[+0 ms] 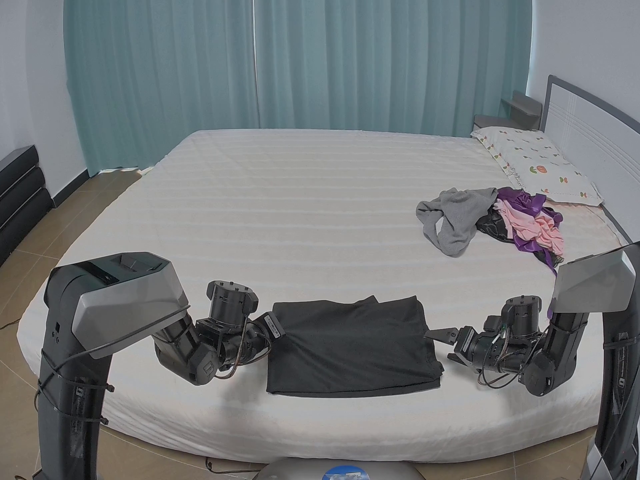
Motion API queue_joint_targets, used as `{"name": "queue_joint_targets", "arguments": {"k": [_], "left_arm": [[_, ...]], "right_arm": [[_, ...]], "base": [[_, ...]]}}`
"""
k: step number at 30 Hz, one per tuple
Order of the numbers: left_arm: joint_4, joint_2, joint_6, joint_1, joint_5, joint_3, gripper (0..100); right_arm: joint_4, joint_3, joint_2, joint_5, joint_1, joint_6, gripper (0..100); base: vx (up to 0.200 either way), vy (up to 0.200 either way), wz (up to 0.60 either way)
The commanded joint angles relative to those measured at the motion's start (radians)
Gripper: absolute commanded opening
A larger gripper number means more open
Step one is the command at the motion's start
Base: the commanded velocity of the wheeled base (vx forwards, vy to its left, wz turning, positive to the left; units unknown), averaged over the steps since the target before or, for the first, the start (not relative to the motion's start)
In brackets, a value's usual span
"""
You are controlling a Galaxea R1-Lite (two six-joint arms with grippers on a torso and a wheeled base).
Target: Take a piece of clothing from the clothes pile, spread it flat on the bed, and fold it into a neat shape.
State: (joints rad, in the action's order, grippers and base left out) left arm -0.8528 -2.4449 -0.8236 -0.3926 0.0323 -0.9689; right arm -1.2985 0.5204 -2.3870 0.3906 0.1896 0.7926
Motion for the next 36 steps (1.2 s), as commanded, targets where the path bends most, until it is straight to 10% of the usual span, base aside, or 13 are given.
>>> {"name": "queue_joint_targets", "arguments": {"k": [1, 36], "left_arm": [[0.000, 0.012, -0.015, 0.001, -0.003, 0.001, 0], [-0.005, 0.018, -0.017, 0.029, -0.003, 0.016, 0]], "right_arm": [[-0.001, 0.003, -0.001, 0.001, -0.001, 0.002, 100], [-0.039, 0.001, -0.011, -0.006, 0.002, 0.037, 100]], "base": [[0.000, 0.200, 0.00], [0.000, 0.200, 0.00]]}}
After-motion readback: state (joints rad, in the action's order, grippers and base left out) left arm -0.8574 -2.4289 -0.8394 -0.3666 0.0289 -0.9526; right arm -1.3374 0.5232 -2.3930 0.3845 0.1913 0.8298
